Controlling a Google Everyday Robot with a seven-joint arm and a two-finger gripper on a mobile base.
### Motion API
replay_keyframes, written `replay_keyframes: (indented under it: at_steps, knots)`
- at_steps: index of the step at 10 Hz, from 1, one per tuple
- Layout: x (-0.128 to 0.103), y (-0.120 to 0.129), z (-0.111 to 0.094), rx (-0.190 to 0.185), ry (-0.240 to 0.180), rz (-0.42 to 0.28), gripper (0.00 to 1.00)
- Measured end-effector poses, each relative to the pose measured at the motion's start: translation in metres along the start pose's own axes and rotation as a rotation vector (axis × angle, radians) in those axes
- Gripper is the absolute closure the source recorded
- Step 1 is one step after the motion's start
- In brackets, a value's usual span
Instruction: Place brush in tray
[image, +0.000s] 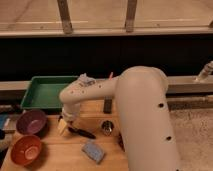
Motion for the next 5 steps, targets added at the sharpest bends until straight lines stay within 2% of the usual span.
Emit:
replay_keyframes:
  at_steps: [2,4,5]
  knots:
    - [-0.0002,-0.0009,0.0056,0.005,0.015,0.003,0.22]
    - [-0.0003,-0.0012,0.0089,0.017,0.029,0.008,0.38]
    - [-0.0004,-0.0007,0.0102,0.029,0.040,0.010,0.50]
